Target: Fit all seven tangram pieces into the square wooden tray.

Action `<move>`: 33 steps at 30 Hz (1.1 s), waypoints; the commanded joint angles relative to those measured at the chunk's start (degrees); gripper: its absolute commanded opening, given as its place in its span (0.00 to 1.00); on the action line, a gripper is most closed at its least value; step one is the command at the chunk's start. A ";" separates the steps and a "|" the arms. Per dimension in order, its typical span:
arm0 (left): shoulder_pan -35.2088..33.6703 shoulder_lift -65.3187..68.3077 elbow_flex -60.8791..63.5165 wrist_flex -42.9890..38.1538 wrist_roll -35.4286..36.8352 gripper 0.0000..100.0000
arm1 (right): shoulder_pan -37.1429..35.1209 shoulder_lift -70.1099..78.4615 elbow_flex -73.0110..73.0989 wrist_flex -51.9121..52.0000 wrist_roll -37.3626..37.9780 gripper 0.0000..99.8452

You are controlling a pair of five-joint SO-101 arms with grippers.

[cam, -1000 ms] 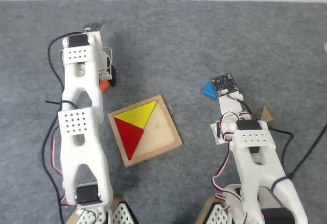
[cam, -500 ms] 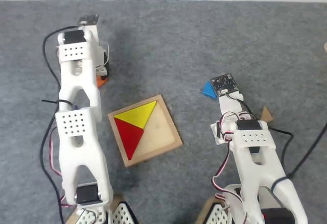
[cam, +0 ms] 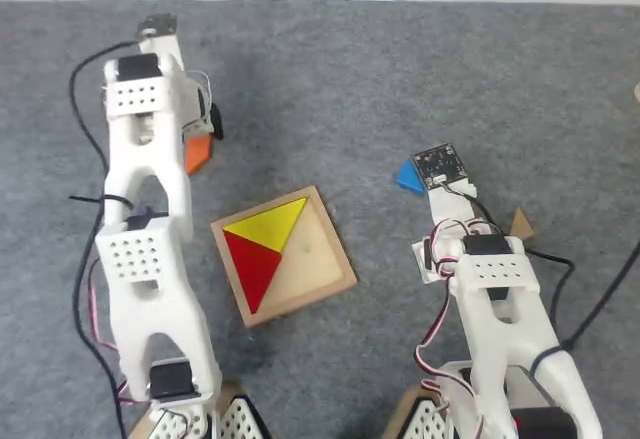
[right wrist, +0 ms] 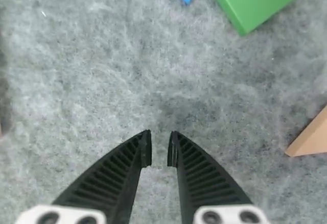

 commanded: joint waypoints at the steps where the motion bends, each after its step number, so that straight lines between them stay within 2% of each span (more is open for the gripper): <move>1: -0.44 4.66 -1.63 -3.25 2.46 0.23 | -0.48 -0.04 -0.53 -1.01 -0.53 0.07; 4: -1.14 9.58 -6.02 -2.90 2.46 0.23 | -0.48 -0.04 -0.53 -1.01 -0.53 0.07; 7: -1.14 13.01 -11.74 1.76 1.14 0.23 | -0.48 -0.04 -0.53 -0.92 -0.53 0.07; 13: -1.32 19.69 -22.11 9.93 -2.64 0.15 | -0.48 -0.04 -0.53 -1.01 -0.53 0.07; 18: -1.58 21.10 -24.31 10.64 -2.73 0.11 | -0.48 -0.04 -0.53 -0.92 -0.53 0.07; 25: -2.29 16.18 -13.05 10.73 -5.27 0.08 | -0.40 -0.04 -0.53 -1.10 -0.53 0.07; 33: -3.52 -2.46 11.21 10.64 -12.13 0.08 | -0.48 -0.04 -0.53 -1.19 -0.53 0.07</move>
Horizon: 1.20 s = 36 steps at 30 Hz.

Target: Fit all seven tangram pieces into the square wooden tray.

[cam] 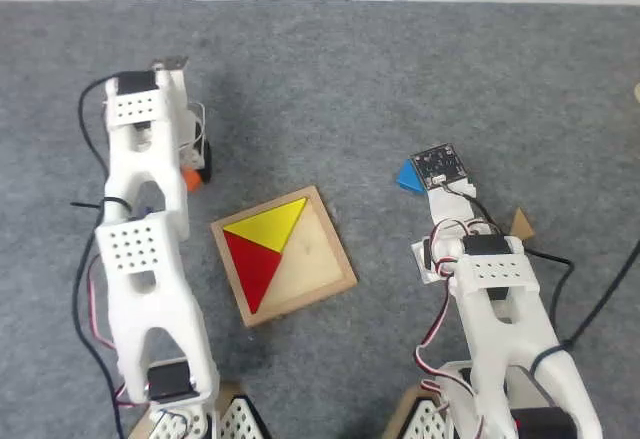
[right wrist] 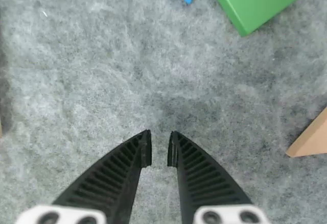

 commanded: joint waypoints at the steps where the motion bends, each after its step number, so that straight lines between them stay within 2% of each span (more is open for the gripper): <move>1: -0.79 -13.89 16.40 2.64 -5.01 0.08 | -0.31 -0.04 -0.53 -1.19 -0.53 0.07; 7: -2.20 -32.70 38.20 -2.29 -10.90 0.08 | -0.31 0.04 -0.53 -1.19 -0.53 0.07; 11: -2.29 -42.99 45.85 -4.84 -11.69 0.09 | -0.31 0.04 -0.53 -1.19 -0.53 0.07; 13: -2.90 -46.07 47.60 -5.89 -11.52 0.13 | -0.31 0.04 -0.53 -1.01 -0.53 0.07; 17: -6.33 -46.95 48.04 -11.43 -7.03 0.21 | -0.31 -0.04 -0.53 -0.92 -0.53 0.07; 25: -5.45 -36.40 48.22 -21.45 11.69 0.22 | -0.31 -0.31 -0.53 -0.75 -0.53 0.07; 30: -1.93 -29.63 48.22 -22.07 18.64 0.22 | -0.31 -0.48 -0.53 -0.66 -0.53 0.07; 36: -2.73 -26.11 42.24 -22.51 25.49 0.22 | -0.31 -0.48 -0.53 -0.13 -0.53 0.07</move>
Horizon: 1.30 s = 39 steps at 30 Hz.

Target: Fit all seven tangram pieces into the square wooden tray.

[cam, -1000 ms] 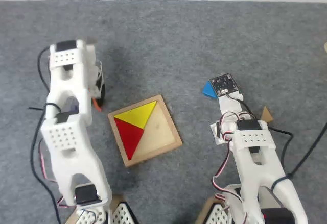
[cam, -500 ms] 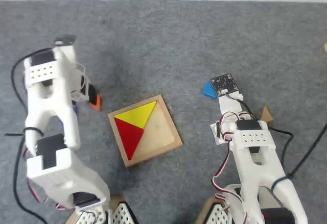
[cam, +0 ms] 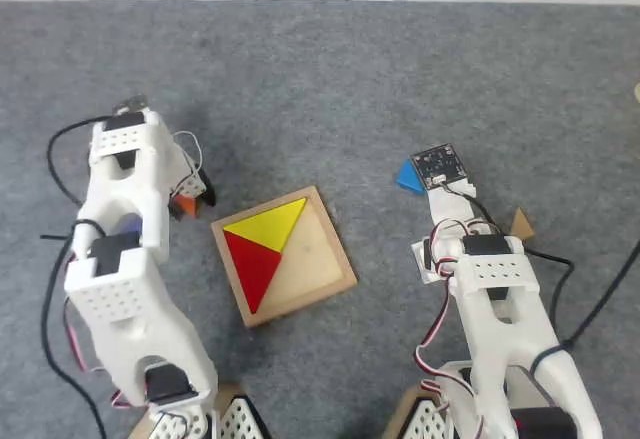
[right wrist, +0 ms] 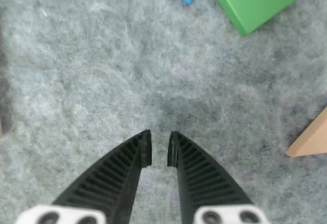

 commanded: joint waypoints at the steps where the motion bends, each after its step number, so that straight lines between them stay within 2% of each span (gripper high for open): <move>1: -0.53 0.88 -5.85 -0.97 5.01 0.22 | -0.31 -0.48 -0.53 0.04 -0.44 0.07; 8: -1.58 1.32 -7.60 -2.73 14.86 0.22 | -0.31 -0.48 -0.53 0.13 -0.44 0.07; 15: -4.22 1.32 -7.60 -6.59 21.63 0.22 | -0.31 -0.48 -0.53 0.13 -0.44 0.07; 23: -5.19 1.49 -7.25 -8.18 22.33 0.22 | -0.31 -0.48 -0.53 0.04 -0.44 0.07; 33: -0.09 4.40 -5.49 -5.98 22.24 0.21 | -0.31 -0.48 -0.53 -0.04 -0.44 0.07; 39: -0.44 4.57 -5.32 -5.27 22.15 0.06 | -0.31 -0.48 -0.53 -0.22 -0.44 0.07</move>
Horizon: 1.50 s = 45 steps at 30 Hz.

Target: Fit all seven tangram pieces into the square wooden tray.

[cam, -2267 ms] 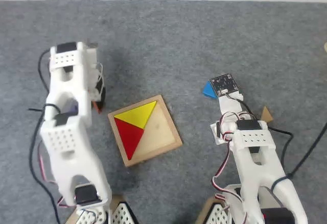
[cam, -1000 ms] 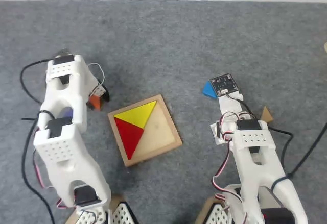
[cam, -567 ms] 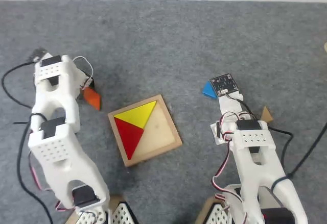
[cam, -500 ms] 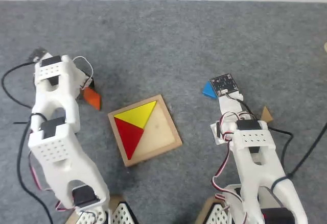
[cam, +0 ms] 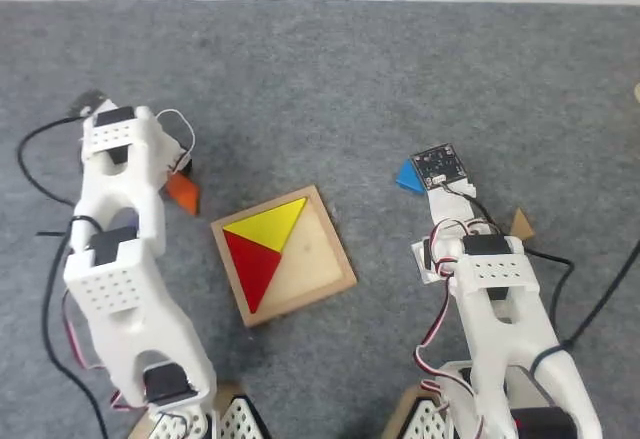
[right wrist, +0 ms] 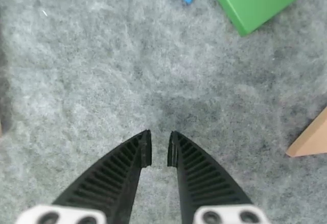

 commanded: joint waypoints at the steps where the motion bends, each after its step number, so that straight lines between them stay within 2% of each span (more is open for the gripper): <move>1: 1.23 0.44 0.48 2.02 0.18 0.04 | -0.31 -0.48 -0.53 -0.31 -0.44 0.07; 6: 1.49 0.18 0.40 5.10 -1.05 0.01 | -0.31 -0.40 -0.53 -0.40 -0.44 0.07; 10: 1.49 0.00 0.04 6.42 -5.36 0.01 | -0.31 -0.40 -0.53 -0.40 -0.44 0.07; 13: 1.58 -0.09 -4.70 8.44 -12.13 0.01 | -0.31 -0.31 -0.53 -0.40 -0.44 0.07; 18: 5.10 0.00 -16.31 20.84 -25.93 0.01 | -0.31 -0.13 -0.53 -0.48 -0.44 0.07; 22: 9.58 0.09 -25.89 31.03 -27.87 0.01 | -0.31 -0.13 -0.53 -0.48 -0.44 0.07; 26: 11.52 0.62 -26.86 30.77 -27.87 0.01 | -0.31 -0.13 -0.53 -0.48 -0.44 0.07; 31: 8.44 0.53 -26.77 30.33 -28.48 0.02 | -0.31 -0.04 -0.53 -0.48 -0.44 0.07; 36: 3.34 0.44 -25.19 30.51 -37.63 0.02 | -0.31 -0.22 -0.53 -0.48 -0.44 0.07; 39: 1.58 -0.09 -21.41 29.36 -40.35 0.02 | -0.31 -0.31 -0.53 -0.48 -0.44 0.07; 45: 2.37 -2.29 -18.51 27.25 -46.95 0.02 | -0.31 -0.31 -0.53 -0.48 -0.44 0.07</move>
